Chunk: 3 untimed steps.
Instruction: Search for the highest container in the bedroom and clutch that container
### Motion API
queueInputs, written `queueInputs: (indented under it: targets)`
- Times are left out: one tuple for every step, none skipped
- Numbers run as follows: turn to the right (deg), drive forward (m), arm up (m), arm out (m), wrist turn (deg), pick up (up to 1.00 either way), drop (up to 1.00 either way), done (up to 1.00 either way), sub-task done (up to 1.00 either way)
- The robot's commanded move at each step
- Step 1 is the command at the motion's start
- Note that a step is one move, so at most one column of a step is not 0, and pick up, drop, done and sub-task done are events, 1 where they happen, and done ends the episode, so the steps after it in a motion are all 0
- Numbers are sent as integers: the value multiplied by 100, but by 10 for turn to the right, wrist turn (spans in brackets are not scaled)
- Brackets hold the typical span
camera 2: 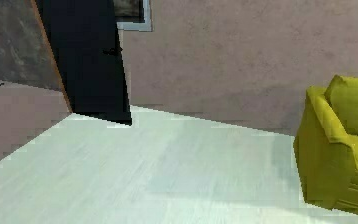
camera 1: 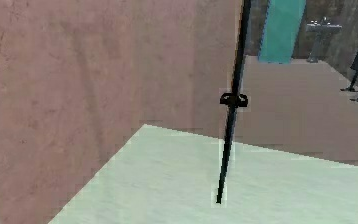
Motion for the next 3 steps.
queueInputs:
  targets:
    - [-450,0,0,0,0,0,0,0,0]
    - [-210,0,0,0,0,0,0,0,0]
    - [-30,0,0,0,0,0,0,0,0]
